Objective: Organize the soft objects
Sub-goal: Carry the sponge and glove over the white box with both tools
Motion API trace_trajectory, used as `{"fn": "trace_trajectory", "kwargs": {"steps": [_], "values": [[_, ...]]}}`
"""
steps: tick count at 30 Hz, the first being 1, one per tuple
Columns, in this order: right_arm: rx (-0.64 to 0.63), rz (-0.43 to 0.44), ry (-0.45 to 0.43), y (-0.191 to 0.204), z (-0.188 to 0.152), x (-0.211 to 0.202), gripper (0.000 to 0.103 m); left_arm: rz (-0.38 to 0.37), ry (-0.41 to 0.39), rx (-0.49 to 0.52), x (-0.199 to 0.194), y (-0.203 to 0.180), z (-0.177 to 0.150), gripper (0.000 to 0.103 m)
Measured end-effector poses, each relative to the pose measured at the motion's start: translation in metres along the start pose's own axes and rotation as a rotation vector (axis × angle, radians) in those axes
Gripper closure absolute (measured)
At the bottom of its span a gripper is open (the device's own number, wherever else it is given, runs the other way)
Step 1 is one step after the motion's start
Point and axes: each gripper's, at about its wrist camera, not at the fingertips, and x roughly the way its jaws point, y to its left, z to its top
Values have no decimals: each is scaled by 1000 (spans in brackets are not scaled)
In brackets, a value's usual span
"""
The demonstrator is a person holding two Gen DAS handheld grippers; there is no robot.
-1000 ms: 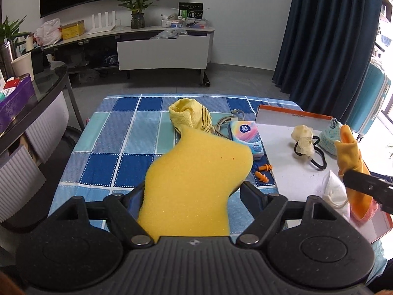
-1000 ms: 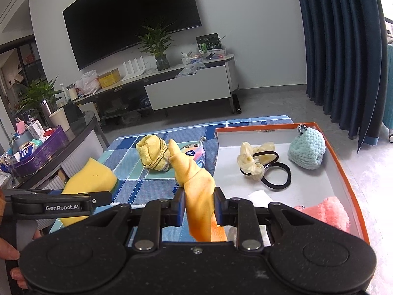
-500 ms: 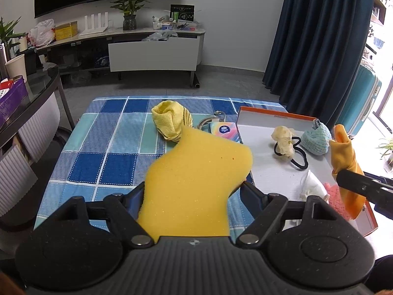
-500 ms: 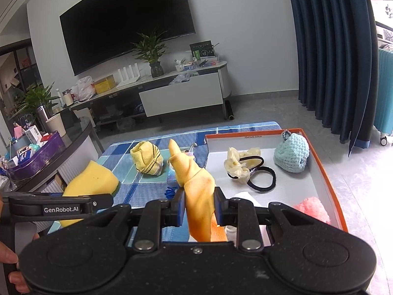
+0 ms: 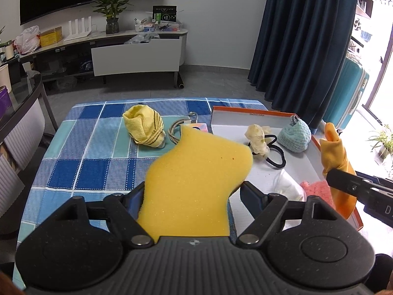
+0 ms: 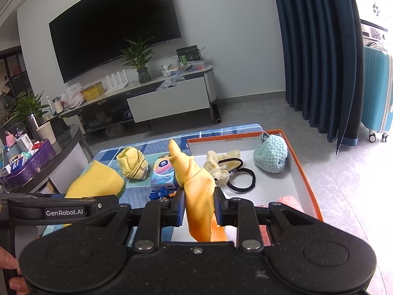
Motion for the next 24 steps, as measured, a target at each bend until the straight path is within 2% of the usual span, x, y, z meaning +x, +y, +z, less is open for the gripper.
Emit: {"fn": "trace_trajectory", "kwargs": {"steps": [24], "values": [[35,-78,-32,-33,8,-8,73,-75,9,87,17,-53,12,22]]}}
